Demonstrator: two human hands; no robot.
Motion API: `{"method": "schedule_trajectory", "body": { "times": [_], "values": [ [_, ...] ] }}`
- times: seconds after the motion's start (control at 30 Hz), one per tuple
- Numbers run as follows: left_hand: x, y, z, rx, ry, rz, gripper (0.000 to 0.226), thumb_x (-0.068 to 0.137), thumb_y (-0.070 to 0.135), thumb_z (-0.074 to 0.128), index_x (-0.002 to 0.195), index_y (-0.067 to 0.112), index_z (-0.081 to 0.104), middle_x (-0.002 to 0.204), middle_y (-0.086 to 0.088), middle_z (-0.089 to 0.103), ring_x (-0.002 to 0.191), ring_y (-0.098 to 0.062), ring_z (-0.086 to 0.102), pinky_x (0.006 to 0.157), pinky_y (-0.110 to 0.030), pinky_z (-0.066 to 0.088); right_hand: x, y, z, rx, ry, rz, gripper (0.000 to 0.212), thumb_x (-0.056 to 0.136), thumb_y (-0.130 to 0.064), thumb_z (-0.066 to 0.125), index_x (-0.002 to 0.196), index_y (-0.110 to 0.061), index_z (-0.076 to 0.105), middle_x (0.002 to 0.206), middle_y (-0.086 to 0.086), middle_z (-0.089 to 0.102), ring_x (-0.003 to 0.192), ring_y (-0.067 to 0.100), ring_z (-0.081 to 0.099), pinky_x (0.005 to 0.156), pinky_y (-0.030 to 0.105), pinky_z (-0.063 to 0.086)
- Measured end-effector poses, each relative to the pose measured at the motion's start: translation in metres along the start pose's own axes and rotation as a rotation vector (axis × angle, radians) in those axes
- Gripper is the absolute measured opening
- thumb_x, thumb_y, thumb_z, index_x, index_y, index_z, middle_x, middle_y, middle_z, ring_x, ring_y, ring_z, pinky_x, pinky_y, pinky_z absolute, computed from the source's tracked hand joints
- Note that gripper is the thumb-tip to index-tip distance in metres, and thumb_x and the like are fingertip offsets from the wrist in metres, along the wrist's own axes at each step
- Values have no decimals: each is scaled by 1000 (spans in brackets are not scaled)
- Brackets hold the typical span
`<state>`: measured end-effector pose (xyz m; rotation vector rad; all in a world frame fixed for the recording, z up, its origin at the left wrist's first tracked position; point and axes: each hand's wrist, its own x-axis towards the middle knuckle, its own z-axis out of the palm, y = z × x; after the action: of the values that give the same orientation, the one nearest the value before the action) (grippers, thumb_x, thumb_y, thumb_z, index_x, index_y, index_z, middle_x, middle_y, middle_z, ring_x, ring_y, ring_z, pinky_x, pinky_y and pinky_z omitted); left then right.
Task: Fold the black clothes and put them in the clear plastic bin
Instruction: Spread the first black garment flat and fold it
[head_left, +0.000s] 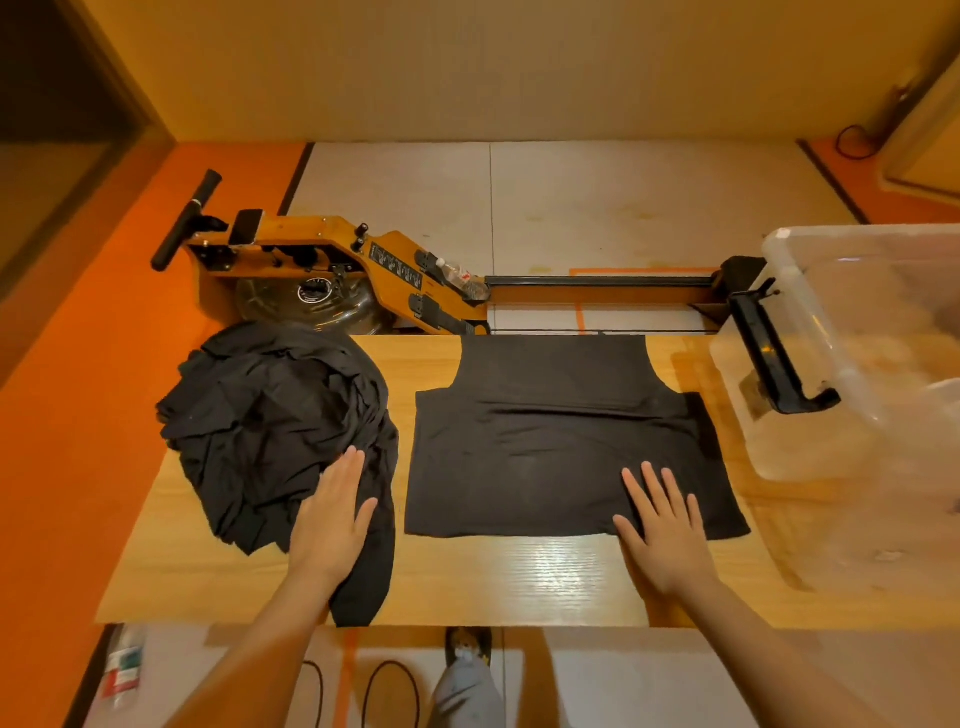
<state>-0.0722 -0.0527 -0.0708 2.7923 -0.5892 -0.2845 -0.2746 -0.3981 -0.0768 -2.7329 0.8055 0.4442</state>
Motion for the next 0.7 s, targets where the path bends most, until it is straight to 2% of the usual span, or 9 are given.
{"method": "schedule_trajectory", "body": {
  "times": [0.13,0.3,0.43,0.6,0.7],
  "values": [
    [0,-30,-5,112,-23,-13,63,101,35,46,155,16,19,161,1,19,146,-17,23,102,-37,41,2,2,0,-9,-27,0,63,102,-50,23,143,-31,-20,151,-9,-26,141,14,-27,116,41,-12],
    [-5,-42,-10,167,-18,23,60,103,33,41,155,14,18,161,-1,18,148,-17,17,117,-35,22,0,-1,-2,-2,-27,-6,62,102,-49,24,143,-31,-19,151,-9,-25,140,15,-27,117,42,-11],
    [-10,-14,-5,253,66,149,62,98,42,29,152,10,28,157,-5,30,146,-21,22,118,-36,10,-2,-2,-7,-2,-27,-23,61,102,-49,25,143,-33,-18,151,-9,-24,141,15,-26,117,41,-11],
    [-13,51,21,322,-47,407,68,94,51,31,152,16,26,159,-4,25,148,-22,16,115,-41,14,-7,0,-10,7,4,0,61,101,-50,25,143,-35,-17,155,-6,-21,143,17,-24,117,41,-11],
    [-14,60,41,377,-125,438,64,96,54,26,153,24,24,158,-5,28,146,-24,14,113,-41,14,-12,7,-7,-24,-9,41,60,100,-55,16,142,-33,-21,158,-2,-21,142,19,-26,117,41,-11]
  ]
}}
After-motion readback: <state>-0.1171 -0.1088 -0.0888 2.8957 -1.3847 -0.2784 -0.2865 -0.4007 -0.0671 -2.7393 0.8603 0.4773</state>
